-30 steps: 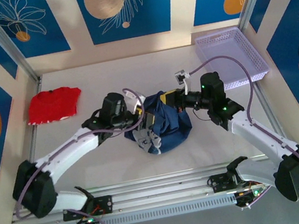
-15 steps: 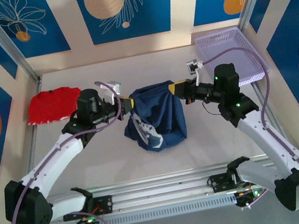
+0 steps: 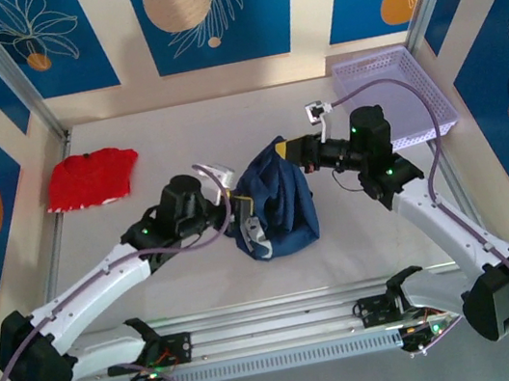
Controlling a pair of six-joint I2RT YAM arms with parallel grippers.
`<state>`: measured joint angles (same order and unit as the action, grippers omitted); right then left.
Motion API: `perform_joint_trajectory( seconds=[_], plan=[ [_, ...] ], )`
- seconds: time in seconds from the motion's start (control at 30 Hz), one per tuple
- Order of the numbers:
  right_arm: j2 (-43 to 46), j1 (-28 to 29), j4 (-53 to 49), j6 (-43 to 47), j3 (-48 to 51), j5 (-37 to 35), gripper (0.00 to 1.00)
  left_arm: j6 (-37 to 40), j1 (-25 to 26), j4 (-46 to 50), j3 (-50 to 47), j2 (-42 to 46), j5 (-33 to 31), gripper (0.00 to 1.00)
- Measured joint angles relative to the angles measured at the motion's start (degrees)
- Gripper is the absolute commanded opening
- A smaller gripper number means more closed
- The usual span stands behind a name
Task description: Fold the inside-out t-shirt
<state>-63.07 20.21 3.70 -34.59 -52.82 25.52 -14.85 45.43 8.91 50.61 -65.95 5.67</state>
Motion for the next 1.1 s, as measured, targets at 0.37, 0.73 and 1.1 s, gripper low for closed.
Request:
perform_joint_trajectory(
  seconds=[0.37,0.73,1.1],
  plan=[
    [-0.9,0.0,1.4,-0.6,0.0,0.0,0.00,1.9,5.0,-0.8,7.4,-15.0,-6.4,0.63],
    [-0.5,-1.7,0.8,-0.3,0.0,0.0,0.00,3.9,3.7,-4.1,8.4,-16.5,-11.3,0.10],
    [2.0,-3.2,-4.2,2.8,-1.0,-2.6,0.00,1.7,-7.5,-7.9,2.9,-4.9,6.1,0.00]
  ],
)
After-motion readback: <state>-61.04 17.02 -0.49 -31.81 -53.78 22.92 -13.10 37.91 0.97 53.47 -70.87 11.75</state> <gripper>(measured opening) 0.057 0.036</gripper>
